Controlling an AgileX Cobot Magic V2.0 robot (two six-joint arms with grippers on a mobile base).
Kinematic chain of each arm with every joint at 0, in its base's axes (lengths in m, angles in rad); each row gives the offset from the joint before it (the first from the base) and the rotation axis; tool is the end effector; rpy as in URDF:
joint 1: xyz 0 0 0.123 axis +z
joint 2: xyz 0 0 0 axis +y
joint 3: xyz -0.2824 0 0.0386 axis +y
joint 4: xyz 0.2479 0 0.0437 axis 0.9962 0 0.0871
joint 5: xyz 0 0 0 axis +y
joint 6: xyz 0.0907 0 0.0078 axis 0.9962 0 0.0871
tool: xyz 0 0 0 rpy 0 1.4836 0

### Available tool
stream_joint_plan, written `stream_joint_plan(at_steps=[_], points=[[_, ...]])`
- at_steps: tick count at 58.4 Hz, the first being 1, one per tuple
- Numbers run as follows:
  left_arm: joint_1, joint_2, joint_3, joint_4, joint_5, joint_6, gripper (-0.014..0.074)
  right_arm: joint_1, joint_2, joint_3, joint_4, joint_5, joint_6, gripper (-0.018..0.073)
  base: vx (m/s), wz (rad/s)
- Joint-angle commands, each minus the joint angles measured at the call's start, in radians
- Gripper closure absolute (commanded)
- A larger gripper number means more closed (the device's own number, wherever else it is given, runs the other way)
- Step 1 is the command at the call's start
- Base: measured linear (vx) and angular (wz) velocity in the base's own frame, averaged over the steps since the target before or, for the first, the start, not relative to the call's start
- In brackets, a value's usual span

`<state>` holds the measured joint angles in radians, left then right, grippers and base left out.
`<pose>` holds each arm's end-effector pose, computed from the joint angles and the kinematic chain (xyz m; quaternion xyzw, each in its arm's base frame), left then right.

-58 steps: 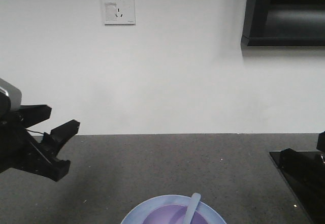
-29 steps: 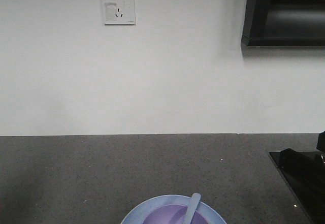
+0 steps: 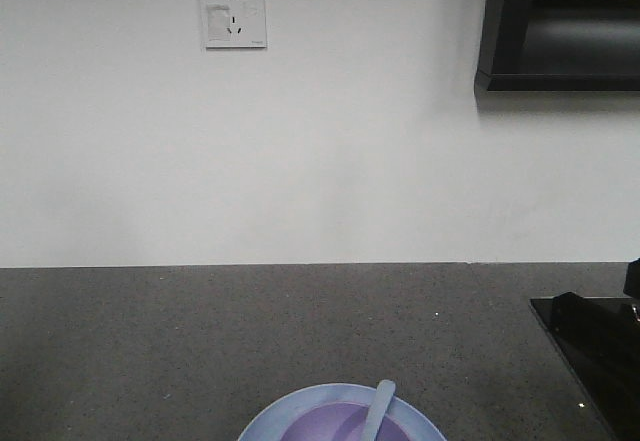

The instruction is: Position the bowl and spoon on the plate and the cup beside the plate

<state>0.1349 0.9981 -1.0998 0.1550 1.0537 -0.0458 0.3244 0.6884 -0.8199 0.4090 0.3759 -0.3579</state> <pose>0.1771 0.0364 0.3815 -0.0718 0.9328 0.0917 0.3409 0.1244 0.0559 0.3964 -0.1594 0.7336 0.1687 0.6388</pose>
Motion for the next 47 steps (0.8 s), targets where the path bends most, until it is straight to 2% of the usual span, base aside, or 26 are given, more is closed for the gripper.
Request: stream_joint_plan(at_steps=[1, 6, 12, 23, 30, 47], points=[[-0.001, 0.007, -0.031, -0.02, -0.024, -0.009, 0.0147, -0.007, -0.002, -0.028, 0.009, -0.073, -0.008, 0.0059, 0.0, 0.0], [-0.001, 0.024, -0.031, -0.055, -0.005, -0.009, 0.0147, -0.007, -0.002, -0.028, 0.009, -0.073, -0.008, 0.0059, 0.0, 0.0], [-0.001, 0.055, -0.031, -0.06, 0.0, -0.005, 0.0147, -0.007, -0.002, -0.028, 0.009, -0.073, -0.008, 0.0059, 0.0, 0.0], [-0.001, 0.106, -0.031, -0.027, -0.001, 0.007, 0.0147, -0.007, -0.002, -0.028, 0.009, -0.073, -0.008, 0.0059, 0.0, 0.0], [-0.001, 0.133, -0.031, 0.024, -0.016, -0.01, 0.0147, -0.007, -0.002, -0.028, 0.009, -0.073, -0.008, 0.0059, 0.0, 0.0], [0.027, 0.225, -0.031, 0.041, -0.036, -0.011, 0.0147, -0.007, -0.002, -0.028, 0.009, -0.073, -0.008, 0.0059, 0.0, 0.0]])
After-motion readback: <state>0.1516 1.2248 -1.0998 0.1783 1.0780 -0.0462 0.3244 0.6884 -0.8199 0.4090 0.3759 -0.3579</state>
